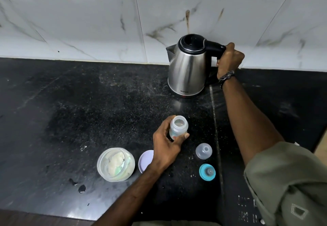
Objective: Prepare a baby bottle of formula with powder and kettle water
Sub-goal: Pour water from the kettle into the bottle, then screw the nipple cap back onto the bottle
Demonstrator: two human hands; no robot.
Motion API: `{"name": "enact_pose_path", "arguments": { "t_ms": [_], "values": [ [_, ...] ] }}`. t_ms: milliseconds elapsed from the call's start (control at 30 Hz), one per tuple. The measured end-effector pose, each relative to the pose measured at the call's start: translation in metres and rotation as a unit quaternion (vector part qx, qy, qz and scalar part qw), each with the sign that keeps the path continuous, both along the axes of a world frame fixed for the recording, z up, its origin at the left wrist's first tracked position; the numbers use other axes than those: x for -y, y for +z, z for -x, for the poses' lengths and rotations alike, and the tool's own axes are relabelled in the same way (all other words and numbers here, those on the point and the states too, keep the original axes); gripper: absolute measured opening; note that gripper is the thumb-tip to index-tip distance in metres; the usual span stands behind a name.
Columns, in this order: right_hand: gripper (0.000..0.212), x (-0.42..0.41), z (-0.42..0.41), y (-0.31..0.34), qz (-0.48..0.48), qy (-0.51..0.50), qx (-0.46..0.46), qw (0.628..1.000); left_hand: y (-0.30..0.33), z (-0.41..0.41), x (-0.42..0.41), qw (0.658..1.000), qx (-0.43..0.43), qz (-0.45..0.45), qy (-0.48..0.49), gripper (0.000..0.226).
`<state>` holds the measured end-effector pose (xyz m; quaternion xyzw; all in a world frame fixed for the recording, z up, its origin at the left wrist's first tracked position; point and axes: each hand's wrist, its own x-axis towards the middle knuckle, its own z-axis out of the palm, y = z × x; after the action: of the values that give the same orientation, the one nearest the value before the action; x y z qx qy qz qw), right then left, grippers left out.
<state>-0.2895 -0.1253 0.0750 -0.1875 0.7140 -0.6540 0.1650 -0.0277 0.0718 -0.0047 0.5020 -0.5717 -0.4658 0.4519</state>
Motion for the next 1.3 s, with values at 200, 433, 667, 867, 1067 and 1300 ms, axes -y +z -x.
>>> {"name": "enact_pose_path", "arguments": {
  "t_ms": [200,433,667,867,1067,1300],
  "values": [
    [0.041,-0.018,-0.009,0.011,-0.013,0.013,-0.012,1.000,0.007,-0.001,-0.004,1.000,-0.001,0.021,-0.008,0.055],
    [0.044,-0.055,-0.010,0.011,0.065,-0.079,-0.012,0.995,0.015,-0.008,-0.015,0.999,-0.015,0.037,-0.012,0.055],
    [0.015,-0.131,-0.036,0.011,0.130,-0.057,-0.038,0.989,0.016,-0.015,-0.033,0.998,-0.020,0.055,-0.028,0.054],
    [0.020,-0.211,-0.072,-0.011,0.056,0.010,-0.086,0.995,0.013,-0.023,-0.050,0.998,-0.025,0.045,-0.045,0.057],
    [0.039,-0.284,-0.110,-0.037,-0.058,0.076,-0.149,0.984,0.004,-0.033,-0.061,0.998,-0.011,0.033,-0.058,0.056],
    [0.051,-0.339,-0.128,-0.074,-0.235,0.184,-0.251,0.921,-0.002,-0.040,-0.070,0.997,-0.013,0.017,-0.070,0.058]
  ]
}}
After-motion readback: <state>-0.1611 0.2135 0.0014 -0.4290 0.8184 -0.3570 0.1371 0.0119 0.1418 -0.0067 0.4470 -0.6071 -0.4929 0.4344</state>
